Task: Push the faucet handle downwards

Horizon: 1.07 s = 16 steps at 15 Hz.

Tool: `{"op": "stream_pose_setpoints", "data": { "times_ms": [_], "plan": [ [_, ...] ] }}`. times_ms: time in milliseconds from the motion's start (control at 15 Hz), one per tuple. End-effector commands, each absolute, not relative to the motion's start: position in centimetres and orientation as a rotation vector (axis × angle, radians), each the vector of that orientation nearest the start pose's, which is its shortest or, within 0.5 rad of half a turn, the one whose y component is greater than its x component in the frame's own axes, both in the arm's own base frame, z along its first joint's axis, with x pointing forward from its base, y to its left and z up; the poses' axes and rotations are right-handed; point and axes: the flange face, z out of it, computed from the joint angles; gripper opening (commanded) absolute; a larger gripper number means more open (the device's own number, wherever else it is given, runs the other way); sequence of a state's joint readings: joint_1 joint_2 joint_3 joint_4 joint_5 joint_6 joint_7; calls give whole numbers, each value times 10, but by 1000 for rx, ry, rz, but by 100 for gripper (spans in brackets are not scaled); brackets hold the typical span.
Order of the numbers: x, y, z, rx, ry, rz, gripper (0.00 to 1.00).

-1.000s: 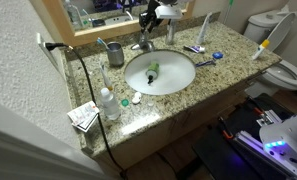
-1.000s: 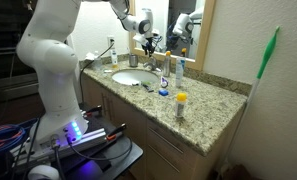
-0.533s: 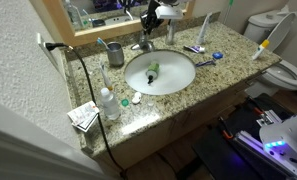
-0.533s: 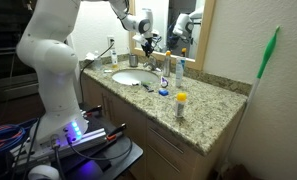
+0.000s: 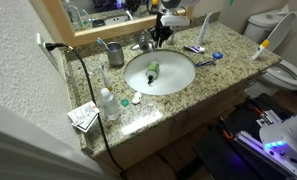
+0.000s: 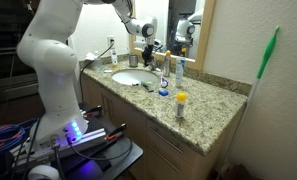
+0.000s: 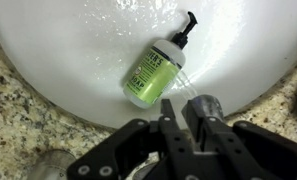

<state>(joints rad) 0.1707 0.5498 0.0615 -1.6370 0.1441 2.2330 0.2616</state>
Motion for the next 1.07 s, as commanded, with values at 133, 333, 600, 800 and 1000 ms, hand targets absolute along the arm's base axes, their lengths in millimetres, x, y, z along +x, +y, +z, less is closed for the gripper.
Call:
{"op": "stream_pose_setpoints", "data": {
  "times_ms": [133,333,600,800,1000],
  "plan": [
    [649,174,394,-2887,61,-319,69],
    [663,182,409,-2875,81,-374,89],
    [669,179,410,-2909,111,-375,99],
    [691,182,399,-2915,150,-411,100],
    [711,188,386,-2925,189,-378,100]
  ]
}}
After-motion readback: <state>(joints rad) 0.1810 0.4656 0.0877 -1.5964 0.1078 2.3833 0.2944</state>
